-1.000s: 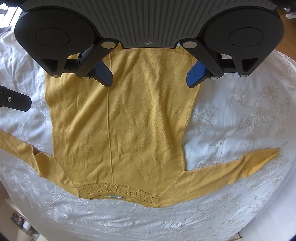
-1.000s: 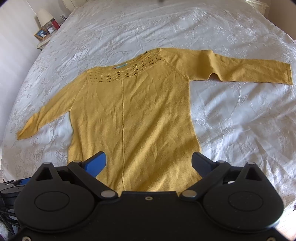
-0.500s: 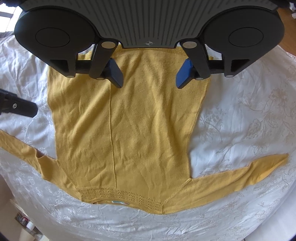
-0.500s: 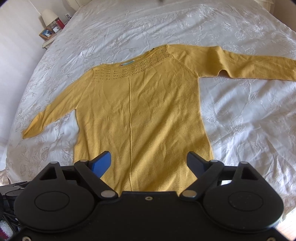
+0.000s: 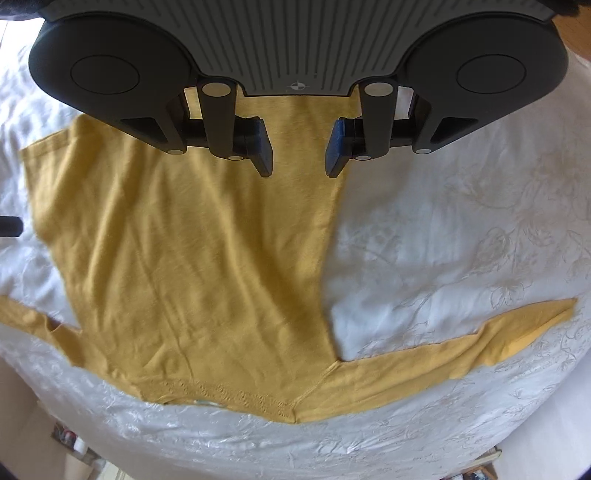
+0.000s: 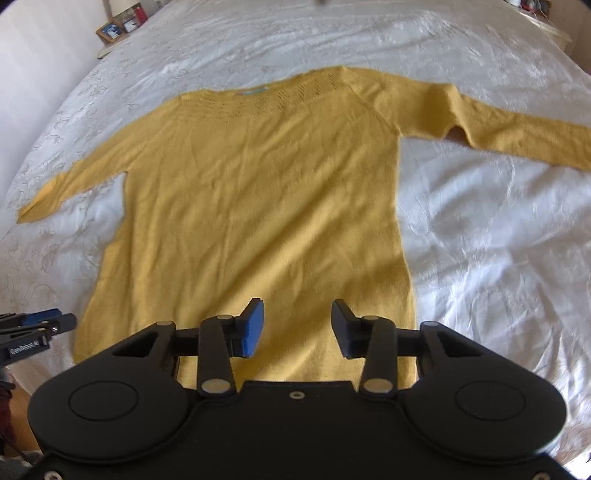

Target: Fold small clothes

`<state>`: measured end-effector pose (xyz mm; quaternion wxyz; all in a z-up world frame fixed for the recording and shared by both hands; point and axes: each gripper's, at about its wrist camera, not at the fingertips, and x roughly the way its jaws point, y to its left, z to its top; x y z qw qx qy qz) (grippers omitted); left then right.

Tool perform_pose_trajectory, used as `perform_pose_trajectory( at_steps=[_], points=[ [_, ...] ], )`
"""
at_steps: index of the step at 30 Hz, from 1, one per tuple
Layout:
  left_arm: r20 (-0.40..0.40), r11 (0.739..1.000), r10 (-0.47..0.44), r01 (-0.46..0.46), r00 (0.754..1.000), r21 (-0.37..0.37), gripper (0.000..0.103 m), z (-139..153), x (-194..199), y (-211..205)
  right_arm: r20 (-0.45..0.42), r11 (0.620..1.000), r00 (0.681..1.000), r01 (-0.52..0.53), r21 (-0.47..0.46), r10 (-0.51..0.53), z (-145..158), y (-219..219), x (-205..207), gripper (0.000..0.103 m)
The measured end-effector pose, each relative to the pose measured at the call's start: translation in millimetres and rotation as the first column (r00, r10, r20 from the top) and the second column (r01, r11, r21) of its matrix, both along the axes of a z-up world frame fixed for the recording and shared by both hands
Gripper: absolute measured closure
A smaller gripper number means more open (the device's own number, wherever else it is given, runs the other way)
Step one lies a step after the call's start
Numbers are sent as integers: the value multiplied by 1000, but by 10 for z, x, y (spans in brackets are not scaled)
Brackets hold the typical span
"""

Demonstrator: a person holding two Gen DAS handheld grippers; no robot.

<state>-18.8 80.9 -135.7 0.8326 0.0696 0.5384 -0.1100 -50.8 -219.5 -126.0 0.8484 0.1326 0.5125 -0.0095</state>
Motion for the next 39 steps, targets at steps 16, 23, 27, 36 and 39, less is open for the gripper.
perform_pose_trajectory(
  at_steps=[16, 23, 27, 36, 39],
  points=[
    [-26, 998, -56, 55, 998, -23, 71, -616, 126, 288, -129, 968, 960, 250, -1, -248, -839, -543, -246, 41],
    [-59, 999, -27, 25, 998, -46, 65, -788, 239, 277, -153, 966, 957, 254, 47, -245, -986, -558, -269, 37],
    [-64, 998, -36, 33, 997, -47, 75, -805, 257, 239, -151, 964, 959, 252, 82, -238, -1017, -578, -247, 41],
    [-37, 996, 46, -49, 998, -69, 96, -425, 185, 186, -115, 979, 982, 163, 124, -149, -635, -485, -298, 90],
    [-67, 989, 119, -124, 991, -85, 96, -321, 142, 338, -96, 982, 983, 163, 94, -154, -415, -540, -427, 91]
  ],
)
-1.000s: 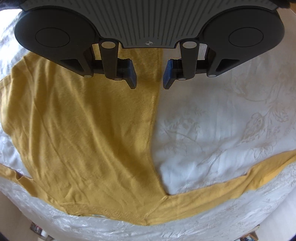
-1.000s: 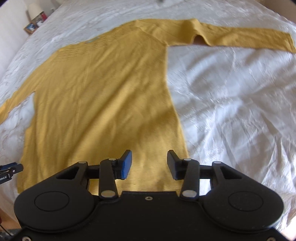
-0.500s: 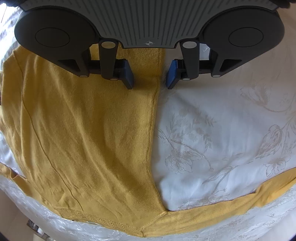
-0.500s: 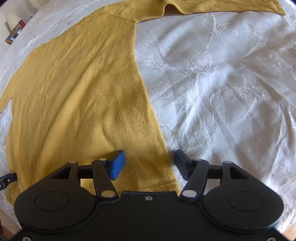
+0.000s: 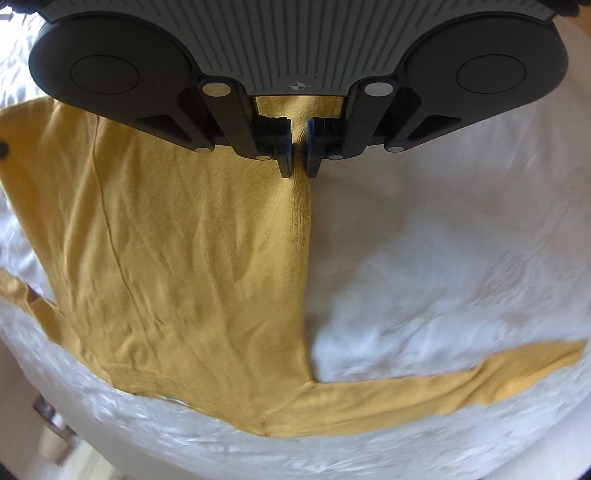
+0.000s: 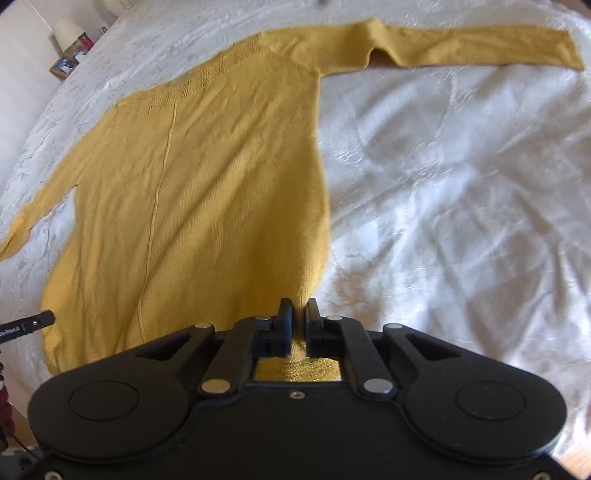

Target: Fold small clothes

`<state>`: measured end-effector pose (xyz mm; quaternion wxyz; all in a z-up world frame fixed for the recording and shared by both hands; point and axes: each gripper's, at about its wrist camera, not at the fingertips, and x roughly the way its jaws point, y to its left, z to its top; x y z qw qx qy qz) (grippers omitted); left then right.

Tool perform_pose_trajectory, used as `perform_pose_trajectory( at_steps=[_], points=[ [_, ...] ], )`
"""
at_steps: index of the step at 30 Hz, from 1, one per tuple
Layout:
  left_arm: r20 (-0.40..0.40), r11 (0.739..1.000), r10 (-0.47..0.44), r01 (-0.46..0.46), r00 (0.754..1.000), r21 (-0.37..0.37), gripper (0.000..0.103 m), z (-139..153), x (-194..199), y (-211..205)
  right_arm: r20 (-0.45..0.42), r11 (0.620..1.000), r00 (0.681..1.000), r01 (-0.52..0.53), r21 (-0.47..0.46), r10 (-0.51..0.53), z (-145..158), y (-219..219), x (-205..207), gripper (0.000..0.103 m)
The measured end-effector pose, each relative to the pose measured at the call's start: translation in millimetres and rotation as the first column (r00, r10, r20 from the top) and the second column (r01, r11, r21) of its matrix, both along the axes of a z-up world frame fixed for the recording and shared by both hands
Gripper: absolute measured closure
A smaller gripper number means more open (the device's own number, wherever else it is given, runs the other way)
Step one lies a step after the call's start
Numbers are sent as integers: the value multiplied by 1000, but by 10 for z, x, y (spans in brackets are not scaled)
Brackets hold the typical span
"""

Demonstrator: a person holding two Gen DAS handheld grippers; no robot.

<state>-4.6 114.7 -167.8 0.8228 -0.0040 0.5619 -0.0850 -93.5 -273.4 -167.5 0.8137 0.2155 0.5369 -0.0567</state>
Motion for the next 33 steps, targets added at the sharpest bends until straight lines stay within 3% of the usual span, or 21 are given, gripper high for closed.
perform_pose_trajectory(
  at_steps=[3, 6, 8, 10, 12, 15, 16, 17, 18, 21, 25, 33],
  points=[
    [-61, 999, 34, -32, 998, 43, 96, -170, 0, 101, -59, 999, 998, 37, 2, -37, -113, -100, -69, 92],
    [-118, 994, 10, 2, 993, 105, 96, -391, 46, 77, -156, 999, 987, 47, 3, -46, -411, -163, 10, 93],
    [-106, 989, 1, 15, 994, 145, 94, -363, 58, 30, -182, 999, 983, 44, 18, -40, -480, -196, -7, 92],
    [-70, 988, 9, 2, 998, 156, 94, -201, 56, -29, -159, 999, 986, 46, 18, -42, -401, -214, -34, 82],
    [-38, 989, 12, -6, 999, 147, 92, 4, 44, -98, -125, 998, 990, 63, 20, -60, -300, -266, -63, 79],
    [33, 993, -6, 2, 999, 121, 73, 291, 53, -348, -75, 992, 991, 114, 60, -110, -200, -425, -102, 39],
    [64, 995, -12, 5, 998, 104, 65, 365, 62, -448, -55, 989, 990, 130, 73, -126, -176, -480, -103, 33],
    [86, 996, -17, 9, 996, 91, 56, 408, 100, -567, -34, 986, 989, 148, 83, -145, -148, -546, -93, 33],
    [102, 997, -19, 11, 995, 81, 54, 437, 137, -692, -15, 981, 986, 169, 92, -168, -119, -629, -44, 33],
    [109, 999, -23, 19, 994, 42, 53, 428, 318, -1050, 26, 966, 972, 227, 123, -232, -67, -874, 70, 25],
    [43, 997, -45, 47, 998, -56, 53, 328, 525, -1453, 86, 951, 952, 280, 131, -292, 37, -1248, 256, 22],
    [21, 998, -61, 60, 998, 9, 53, 151, 716, -2002, 205, 934, 912, 354, 36, -354, 224, -2277, 683, 18]
  ],
)
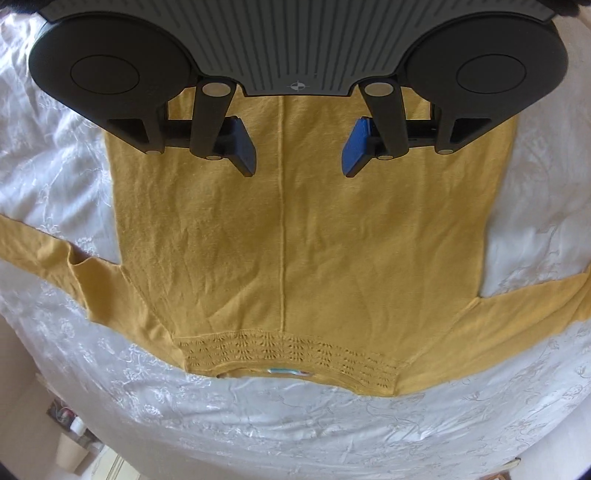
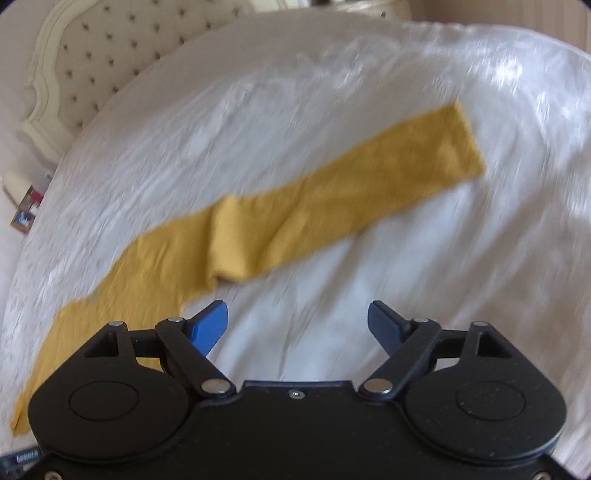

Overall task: Fold small clothes
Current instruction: 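Grasp the sleeve cuff with the right gripper, then lift the sleeve with the right gripper, lay it across the body, open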

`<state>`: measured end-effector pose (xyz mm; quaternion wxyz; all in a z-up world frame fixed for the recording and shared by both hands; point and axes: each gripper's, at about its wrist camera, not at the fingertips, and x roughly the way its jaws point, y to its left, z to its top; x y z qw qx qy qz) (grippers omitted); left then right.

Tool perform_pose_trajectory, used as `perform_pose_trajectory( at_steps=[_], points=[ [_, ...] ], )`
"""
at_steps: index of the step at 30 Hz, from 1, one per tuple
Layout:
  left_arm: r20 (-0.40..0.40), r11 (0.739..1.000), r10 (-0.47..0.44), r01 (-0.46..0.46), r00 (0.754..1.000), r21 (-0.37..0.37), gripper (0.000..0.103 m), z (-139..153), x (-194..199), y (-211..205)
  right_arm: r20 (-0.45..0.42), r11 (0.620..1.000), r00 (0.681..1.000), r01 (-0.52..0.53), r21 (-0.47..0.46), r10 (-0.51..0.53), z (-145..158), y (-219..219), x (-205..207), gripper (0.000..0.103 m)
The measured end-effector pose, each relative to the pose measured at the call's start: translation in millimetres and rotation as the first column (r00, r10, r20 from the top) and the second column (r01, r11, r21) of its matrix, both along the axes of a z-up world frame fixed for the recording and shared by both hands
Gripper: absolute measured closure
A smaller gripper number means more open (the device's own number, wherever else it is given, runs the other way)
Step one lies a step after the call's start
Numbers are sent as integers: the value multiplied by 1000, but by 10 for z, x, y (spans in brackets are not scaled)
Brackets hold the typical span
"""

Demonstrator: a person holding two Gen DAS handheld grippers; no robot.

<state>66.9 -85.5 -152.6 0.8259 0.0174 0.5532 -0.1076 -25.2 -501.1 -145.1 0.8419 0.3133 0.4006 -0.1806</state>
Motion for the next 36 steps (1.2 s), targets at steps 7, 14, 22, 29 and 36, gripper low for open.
perform_pose_trajectory(
  at_steps=[7, 14, 22, 29, 36],
  points=[
    [-47, 998, -2, 5, 999, 64, 53, -133, -53, -180, -5, 988, 996, 83, -126, -85, -50, -855, 204, 18],
    [-109, 992, 13, 1, 994, 126, 53, -369, -90, -240, -24, 992, 994, 108, -70, -110, -339, -1383, 260, 17],
    [-161, 988, 43, -18, 986, 154, 45, -734, -41, -243, -40, 999, 999, 33, 2, -33, -525, -1522, 372, 0],
    [-168, 982, 45, -13, 985, 191, 3, -845, 48, -263, -112, 992, 991, -78, -101, 66, -515, -1365, 514, 12],
    [-203, 985, 44, -9, 978, 172, 0, -887, 139, -148, -91, 998, 996, -10, -62, 4, -378, -1522, 412, 84]
  ],
)
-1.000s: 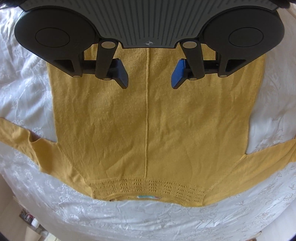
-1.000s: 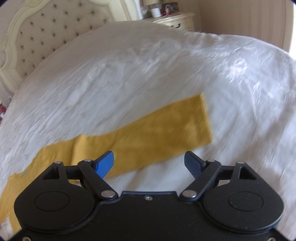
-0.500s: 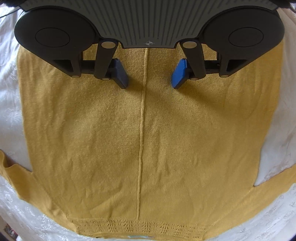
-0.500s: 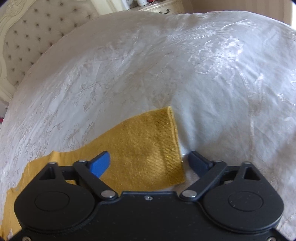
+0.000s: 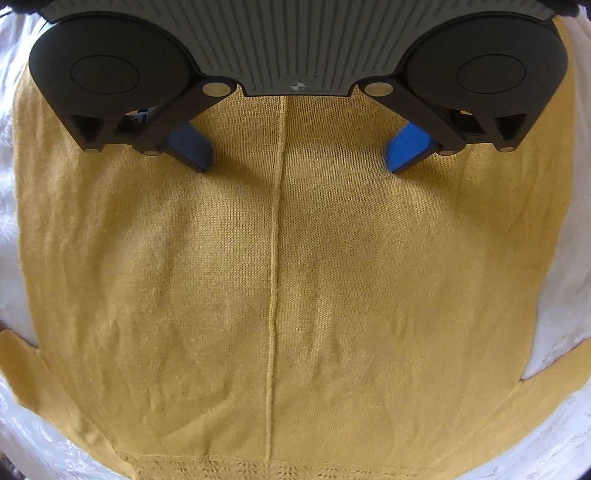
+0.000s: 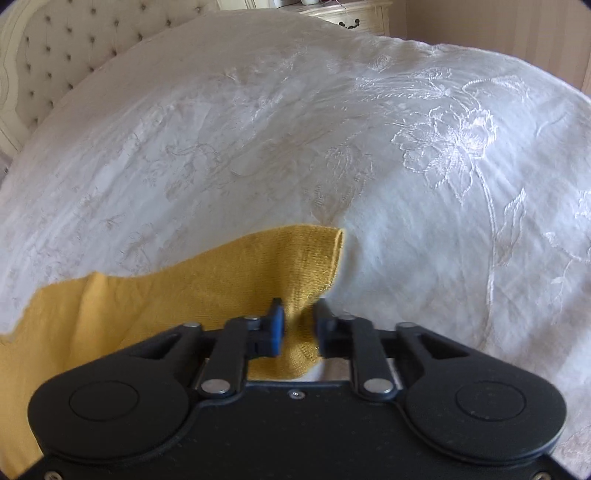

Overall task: Fold small clothes
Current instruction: 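Lift the sleeve with the right gripper, lay it across the body, open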

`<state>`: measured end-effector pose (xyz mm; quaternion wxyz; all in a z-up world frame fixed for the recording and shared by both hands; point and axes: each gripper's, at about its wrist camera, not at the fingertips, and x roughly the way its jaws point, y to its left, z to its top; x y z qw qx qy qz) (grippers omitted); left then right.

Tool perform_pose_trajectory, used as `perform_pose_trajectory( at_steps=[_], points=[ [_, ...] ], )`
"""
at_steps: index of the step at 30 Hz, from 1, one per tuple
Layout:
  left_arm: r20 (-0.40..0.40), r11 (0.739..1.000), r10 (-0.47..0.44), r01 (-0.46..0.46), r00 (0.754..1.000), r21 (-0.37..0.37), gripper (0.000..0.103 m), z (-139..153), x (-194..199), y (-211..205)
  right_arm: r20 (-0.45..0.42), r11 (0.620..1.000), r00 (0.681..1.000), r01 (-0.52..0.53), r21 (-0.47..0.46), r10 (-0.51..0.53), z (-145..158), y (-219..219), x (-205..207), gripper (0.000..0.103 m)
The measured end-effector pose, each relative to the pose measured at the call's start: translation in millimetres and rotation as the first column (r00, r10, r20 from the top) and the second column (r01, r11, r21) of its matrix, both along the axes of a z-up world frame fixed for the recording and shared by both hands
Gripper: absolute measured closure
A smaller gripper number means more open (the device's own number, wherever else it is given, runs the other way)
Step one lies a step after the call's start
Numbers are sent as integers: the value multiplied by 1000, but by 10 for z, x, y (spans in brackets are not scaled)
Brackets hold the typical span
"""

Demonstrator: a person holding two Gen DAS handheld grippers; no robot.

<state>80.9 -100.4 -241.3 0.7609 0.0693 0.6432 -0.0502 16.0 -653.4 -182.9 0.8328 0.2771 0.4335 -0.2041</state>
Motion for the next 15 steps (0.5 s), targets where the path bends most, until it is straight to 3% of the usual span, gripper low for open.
perform_pose_trajectory(
  at_steps=[2, 5, 7, 15],
  points=[
    [7, 1000, -9, 9, 1000, -5, 6, 42, 45, 6, 19, 1000, 1000, -2, 6, 2, 84, 45, 37, 85],
    [63, 999, -33, 33, 997, 2, 28, 205, 39, 18, 58, 999, 998, -32, -2, 32, 303, 225, 134, 85],
    [100, 998, -57, 56, 993, 15, 37, 329, 19, 67, 98, 998, 993, -67, 0, 67, 495, 418, 242, 86],
    [212, 998, -56, 63, 976, -26, 38, 855, 47, 688, 194, 977, 961, -211, 42, 199, 1102, 1519, 790, 86]
  ],
)
